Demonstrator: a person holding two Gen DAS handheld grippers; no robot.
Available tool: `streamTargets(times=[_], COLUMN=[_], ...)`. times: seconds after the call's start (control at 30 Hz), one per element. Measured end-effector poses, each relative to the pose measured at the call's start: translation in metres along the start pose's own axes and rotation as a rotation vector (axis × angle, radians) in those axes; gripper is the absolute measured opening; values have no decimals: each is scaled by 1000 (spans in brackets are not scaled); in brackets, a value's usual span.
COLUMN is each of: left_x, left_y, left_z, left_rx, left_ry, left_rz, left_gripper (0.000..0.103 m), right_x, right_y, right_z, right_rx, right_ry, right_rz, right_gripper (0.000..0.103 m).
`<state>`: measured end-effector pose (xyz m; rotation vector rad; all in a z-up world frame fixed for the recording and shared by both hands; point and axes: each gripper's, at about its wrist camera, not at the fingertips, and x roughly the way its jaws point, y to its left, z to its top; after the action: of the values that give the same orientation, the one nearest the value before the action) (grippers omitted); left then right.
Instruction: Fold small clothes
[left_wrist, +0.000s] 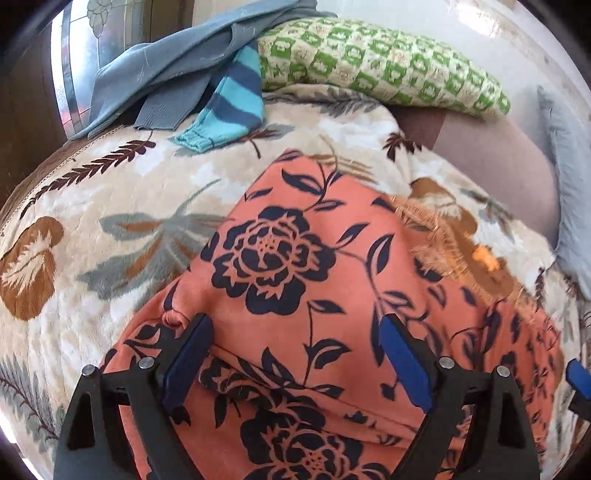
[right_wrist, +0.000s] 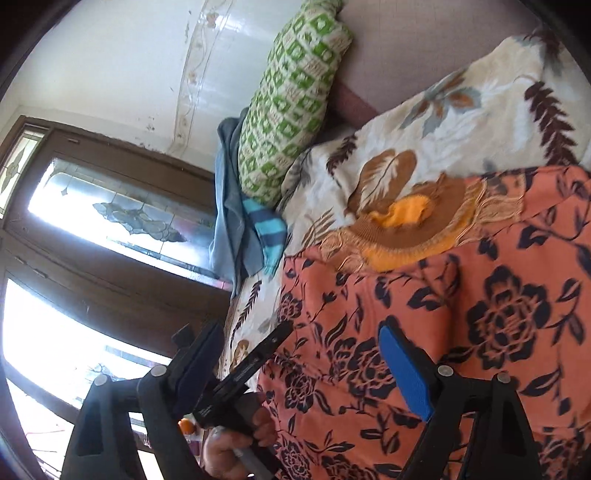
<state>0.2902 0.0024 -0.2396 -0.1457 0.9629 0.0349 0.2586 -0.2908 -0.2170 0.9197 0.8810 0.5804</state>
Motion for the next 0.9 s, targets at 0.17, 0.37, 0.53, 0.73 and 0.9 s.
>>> streamTargets(times=[0.17, 0.37, 0.53, 0.73, 0.9], left_x=[-6, 3, 4, 4, 3], left_y=[-3, 36, 34, 33, 29], left_z=[0, 8, 6, 7, 8], left_rx=[71, -16, 55, 70, 74], left_ry=[8, 46, 45, 51, 47], left_rz=[104, 125, 115, 119, 142], left_gripper=[92, 92, 92, 93, 93], right_x=[53, 90, 86, -8, -75], right_y=[15, 4, -18, -34, -46], right_z=[-22, -34, -36, -26, -18], right_rx=[-21, 79, 75, 23, 93], right_ry=[70, 85, 82, -220, -376], right_rz=[-9, 17, -233, -732, -726], right_gripper=[88, 88, 68, 53, 57])
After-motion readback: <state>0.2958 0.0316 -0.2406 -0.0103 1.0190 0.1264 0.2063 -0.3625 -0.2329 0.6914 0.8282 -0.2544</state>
